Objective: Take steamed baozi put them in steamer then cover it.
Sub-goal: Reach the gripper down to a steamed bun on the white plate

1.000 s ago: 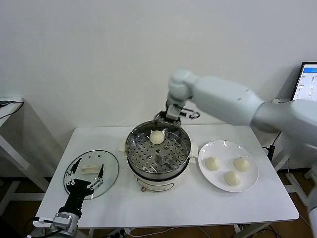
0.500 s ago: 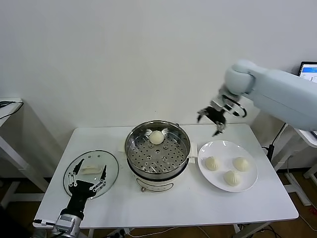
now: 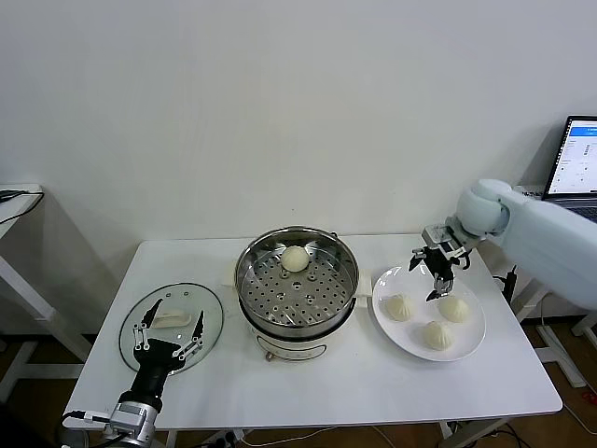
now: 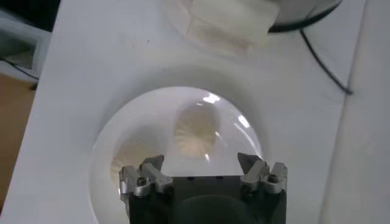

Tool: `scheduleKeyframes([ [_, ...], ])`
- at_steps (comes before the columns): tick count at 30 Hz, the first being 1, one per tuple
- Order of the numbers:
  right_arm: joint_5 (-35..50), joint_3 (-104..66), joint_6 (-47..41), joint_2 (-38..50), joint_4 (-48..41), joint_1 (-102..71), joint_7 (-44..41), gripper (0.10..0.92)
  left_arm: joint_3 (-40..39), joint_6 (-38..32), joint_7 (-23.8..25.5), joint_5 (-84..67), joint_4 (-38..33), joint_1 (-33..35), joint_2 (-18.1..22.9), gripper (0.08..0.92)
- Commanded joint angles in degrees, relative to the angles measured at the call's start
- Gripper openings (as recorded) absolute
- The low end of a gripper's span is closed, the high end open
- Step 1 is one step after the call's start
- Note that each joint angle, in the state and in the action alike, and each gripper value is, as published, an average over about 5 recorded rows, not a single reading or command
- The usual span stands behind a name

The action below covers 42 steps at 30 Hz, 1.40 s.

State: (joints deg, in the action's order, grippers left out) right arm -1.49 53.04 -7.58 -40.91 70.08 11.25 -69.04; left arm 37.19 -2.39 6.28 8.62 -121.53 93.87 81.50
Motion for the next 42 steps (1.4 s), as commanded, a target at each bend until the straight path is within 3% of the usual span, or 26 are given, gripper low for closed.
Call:
scheduleKeyframes([
  [1,-3.14,-6.07,-3.25,-3.59,-5.28,-8.53,1.90,0.823,0.02,-0.01,0.07,0.06,0.21,-0.05,0.09,0.823],
  [36,-11.25,-13.30,-1.29,-10.25,-11.27,-14.10,2.71,0.823,0.19,-0.13,0.13,0.08,0.72,0.00,0.33,0.823],
  [42,-11.68,-13.40,-1.22,-10.17,-11.28,-14.24,2.22,0.763,0.17,-0.14,0.09,0.07,0.68,-0.06,0.42,0.823],
])
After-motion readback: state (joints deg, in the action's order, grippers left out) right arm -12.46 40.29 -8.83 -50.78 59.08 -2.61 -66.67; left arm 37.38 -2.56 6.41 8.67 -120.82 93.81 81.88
